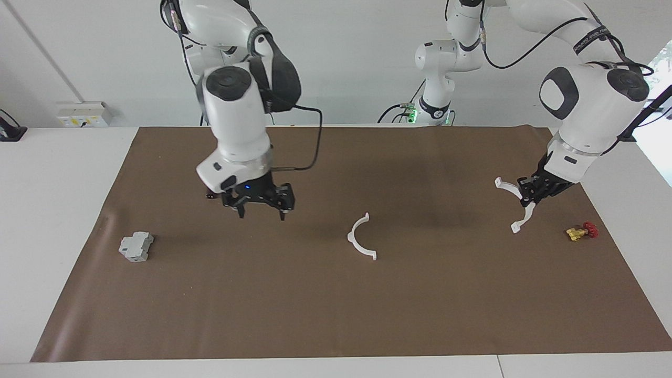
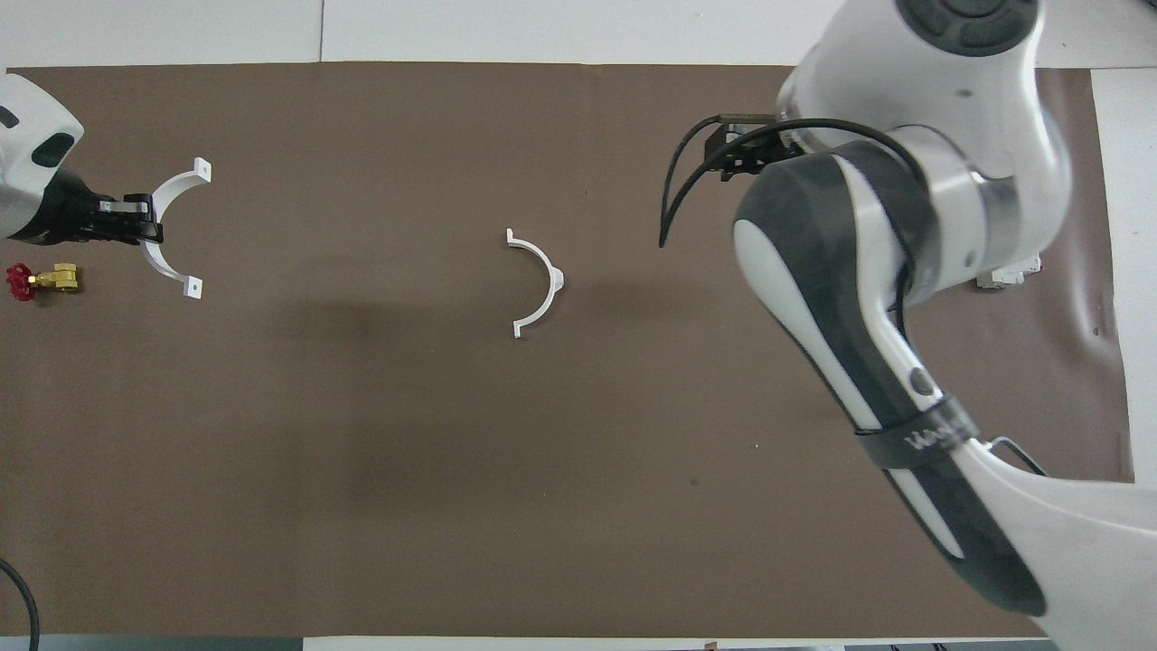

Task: Assemble drain pipe with both arms
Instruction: 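Release the clamp half and withdraw the right gripper to rest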

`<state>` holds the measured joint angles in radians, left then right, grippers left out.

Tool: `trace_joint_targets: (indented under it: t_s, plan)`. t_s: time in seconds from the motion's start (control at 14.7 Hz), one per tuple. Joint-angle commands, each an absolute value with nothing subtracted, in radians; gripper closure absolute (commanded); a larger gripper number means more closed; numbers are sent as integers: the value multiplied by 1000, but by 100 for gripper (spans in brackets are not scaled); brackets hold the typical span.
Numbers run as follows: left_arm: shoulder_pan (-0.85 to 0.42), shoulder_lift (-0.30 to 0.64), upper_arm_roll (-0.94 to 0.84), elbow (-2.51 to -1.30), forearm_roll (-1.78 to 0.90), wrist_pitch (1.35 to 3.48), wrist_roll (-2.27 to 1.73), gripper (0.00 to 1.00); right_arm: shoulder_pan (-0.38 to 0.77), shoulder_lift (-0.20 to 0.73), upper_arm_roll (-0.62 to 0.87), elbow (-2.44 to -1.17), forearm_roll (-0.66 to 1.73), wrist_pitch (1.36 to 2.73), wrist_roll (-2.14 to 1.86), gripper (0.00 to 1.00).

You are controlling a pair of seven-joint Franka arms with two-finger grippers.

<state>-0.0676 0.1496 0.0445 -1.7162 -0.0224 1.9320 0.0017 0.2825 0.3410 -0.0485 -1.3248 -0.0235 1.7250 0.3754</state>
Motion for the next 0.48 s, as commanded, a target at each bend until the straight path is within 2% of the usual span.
trace_joint_targets:
  t_s: [0.0,0.27,0.41]
  plan:
    - [-162,153,51,-1724,49,1940,-105,100,195,230,-31,-1408,-29,1625,304,0]
    - [-282,208,51,-1739,71,2018,-299,100,71,157,-31,-1410,-26,1579,183,0]
    - [-323,227,51,-1753,71,2060,-360,100,43,140,-29,-1399,-23,1510,176,0]
